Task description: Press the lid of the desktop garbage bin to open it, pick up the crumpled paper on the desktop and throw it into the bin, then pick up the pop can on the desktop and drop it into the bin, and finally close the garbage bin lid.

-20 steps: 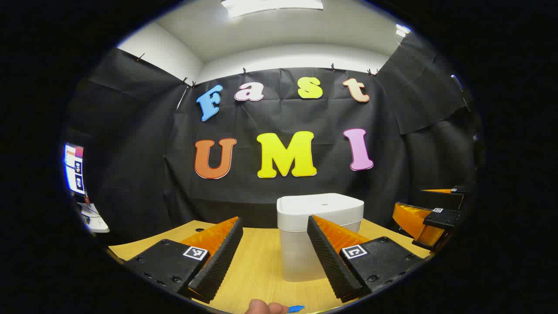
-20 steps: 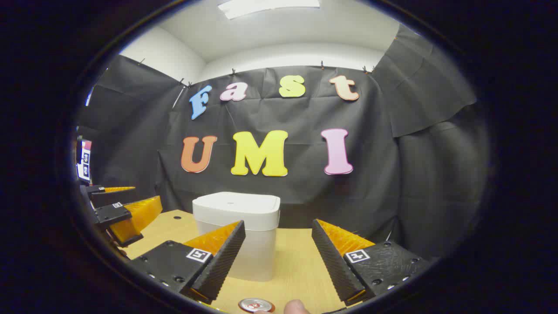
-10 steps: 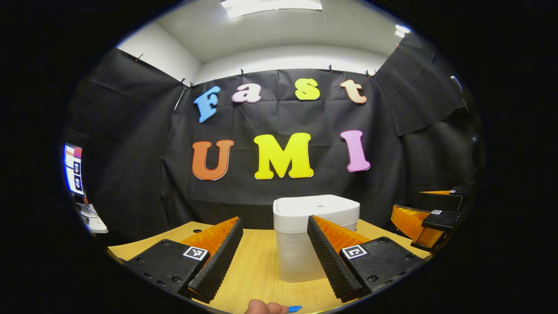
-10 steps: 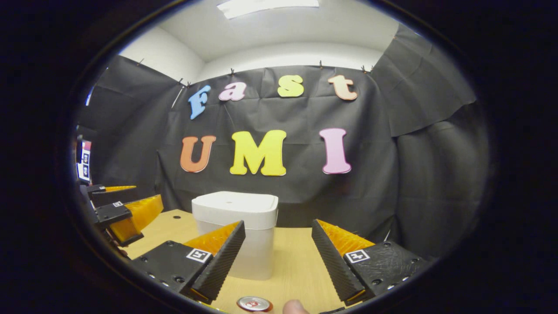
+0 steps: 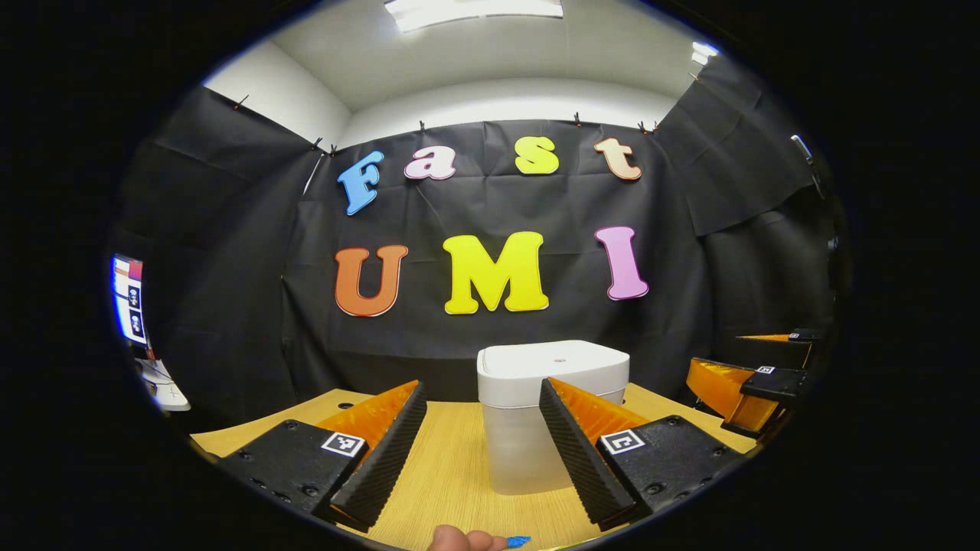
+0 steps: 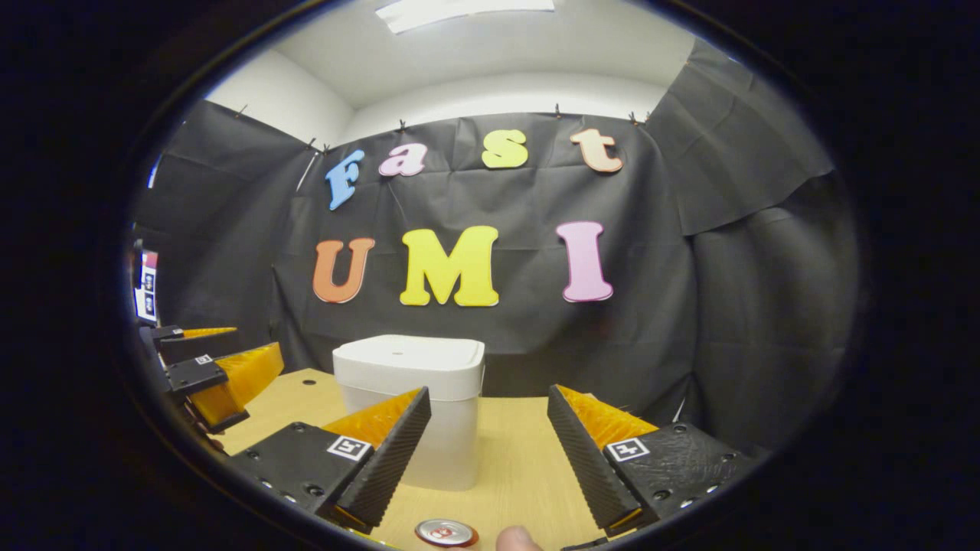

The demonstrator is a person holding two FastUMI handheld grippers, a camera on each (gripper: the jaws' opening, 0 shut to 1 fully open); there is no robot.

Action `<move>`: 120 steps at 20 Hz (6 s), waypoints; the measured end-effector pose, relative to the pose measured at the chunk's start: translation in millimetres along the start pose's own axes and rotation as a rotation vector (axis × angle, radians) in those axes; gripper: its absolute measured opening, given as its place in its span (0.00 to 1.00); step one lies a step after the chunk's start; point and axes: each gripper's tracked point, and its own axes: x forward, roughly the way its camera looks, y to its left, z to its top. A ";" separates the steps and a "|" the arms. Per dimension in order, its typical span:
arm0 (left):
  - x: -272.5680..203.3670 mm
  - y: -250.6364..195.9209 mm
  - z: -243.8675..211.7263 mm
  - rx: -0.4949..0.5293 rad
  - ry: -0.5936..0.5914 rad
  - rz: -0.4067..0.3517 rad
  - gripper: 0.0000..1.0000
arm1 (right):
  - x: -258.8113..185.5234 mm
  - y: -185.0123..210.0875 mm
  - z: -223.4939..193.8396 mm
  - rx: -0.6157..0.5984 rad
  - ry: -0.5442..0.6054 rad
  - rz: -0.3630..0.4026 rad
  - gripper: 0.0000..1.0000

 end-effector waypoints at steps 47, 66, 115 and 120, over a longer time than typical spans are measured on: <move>-10.4 52.4 -25.9 0.010 0.037 0.085 0.96 | 165.3 119.4 13.2 -0.025 0.205 0.207 0.00; -1.1 40.1 -30.3 0.015 0.047 0.099 0.96 | 154.7 104.6 12.6 -0.067 0.070 0.173 0.46; -84.3 -36.5 -255.7 -0.066 0.558 -0.067 0.97 | -7.0 -50.0 -62.1 0.062 -0.020 -0.002 0.96; -83.2 -36.0 -271.6 -0.078 0.615 -0.057 0.95 | -1.6 -62.0 -80.4 0.092 0.020 -0.016 0.96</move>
